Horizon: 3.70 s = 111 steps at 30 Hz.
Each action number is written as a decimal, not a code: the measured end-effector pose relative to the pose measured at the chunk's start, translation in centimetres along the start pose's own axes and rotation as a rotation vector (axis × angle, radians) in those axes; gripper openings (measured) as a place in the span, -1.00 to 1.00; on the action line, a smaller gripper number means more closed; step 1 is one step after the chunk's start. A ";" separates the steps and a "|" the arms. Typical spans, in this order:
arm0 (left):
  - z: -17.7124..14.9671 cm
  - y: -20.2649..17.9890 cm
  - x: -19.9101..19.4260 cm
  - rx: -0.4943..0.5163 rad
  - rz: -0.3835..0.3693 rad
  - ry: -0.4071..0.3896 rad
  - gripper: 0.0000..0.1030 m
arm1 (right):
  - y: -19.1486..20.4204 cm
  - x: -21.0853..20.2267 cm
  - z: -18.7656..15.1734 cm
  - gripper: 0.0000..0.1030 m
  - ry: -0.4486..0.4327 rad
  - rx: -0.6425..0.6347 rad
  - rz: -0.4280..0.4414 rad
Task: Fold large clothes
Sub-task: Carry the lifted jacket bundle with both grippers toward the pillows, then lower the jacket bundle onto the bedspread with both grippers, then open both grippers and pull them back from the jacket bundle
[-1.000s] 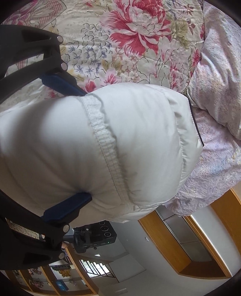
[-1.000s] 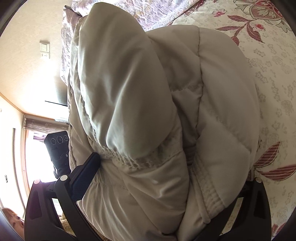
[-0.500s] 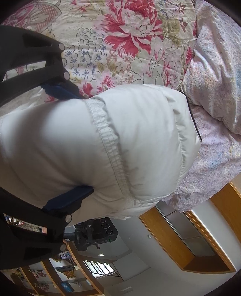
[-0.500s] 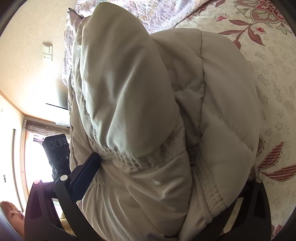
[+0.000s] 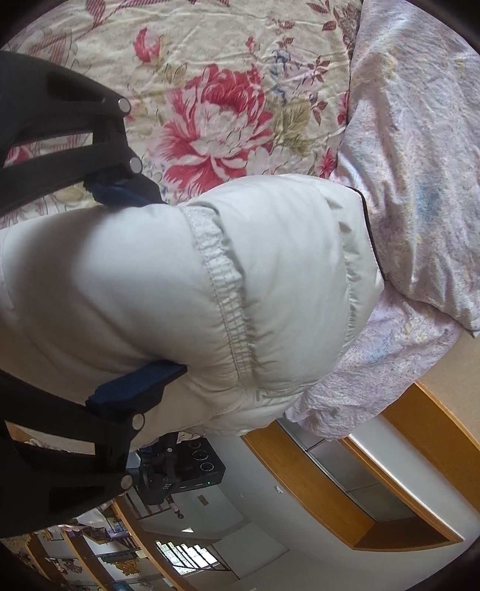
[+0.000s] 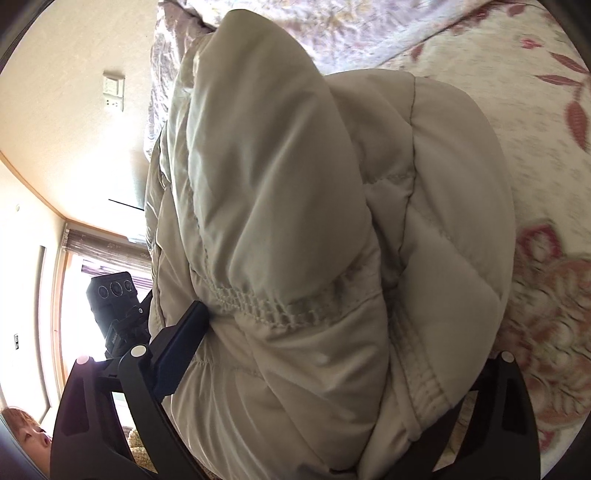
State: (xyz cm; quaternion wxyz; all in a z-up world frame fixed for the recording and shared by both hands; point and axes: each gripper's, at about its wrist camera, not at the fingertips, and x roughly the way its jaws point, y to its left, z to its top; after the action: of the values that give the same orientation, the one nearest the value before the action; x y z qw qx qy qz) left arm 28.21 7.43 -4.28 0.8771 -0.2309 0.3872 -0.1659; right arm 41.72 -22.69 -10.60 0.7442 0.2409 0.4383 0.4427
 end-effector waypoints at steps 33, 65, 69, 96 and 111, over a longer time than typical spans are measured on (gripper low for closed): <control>1.9 7.3 -4.0 -0.028 0.215 -0.112 0.73 | 2.1 2.7 0.5 0.97 -0.050 -0.100 -0.229; 3.8 0.1 -3.6 0.250 0.590 -0.218 0.93 | 18.7 4.1 0.0 0.19 -0.392 -0.547 -0.712; 3.7 0.9 -2.4 0.259 0.593 -0.212 0.97 | 17.3 6.2 1.1 0.19 -0.352 -0.556 -0.806; 0.8 -0.4 -2.4 0.315 0.635 -0.232 0.96 | 15.1 4.8 -4.0 0.29 -0.409 -0.541 -0.762; -1.0 0.3 -0.6 0.307 0.615 -0.198 0.97 | 10.7 5.7 -5.7 0.40 -0.347 -0.411 -0.720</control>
State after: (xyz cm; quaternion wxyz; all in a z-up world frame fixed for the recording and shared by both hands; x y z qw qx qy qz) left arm 27.08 7.71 -4.72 0.9436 0.0159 0.3225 0.0731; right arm 33.31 -12.68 -7.95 0.9457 -0.0093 0.2659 0.1867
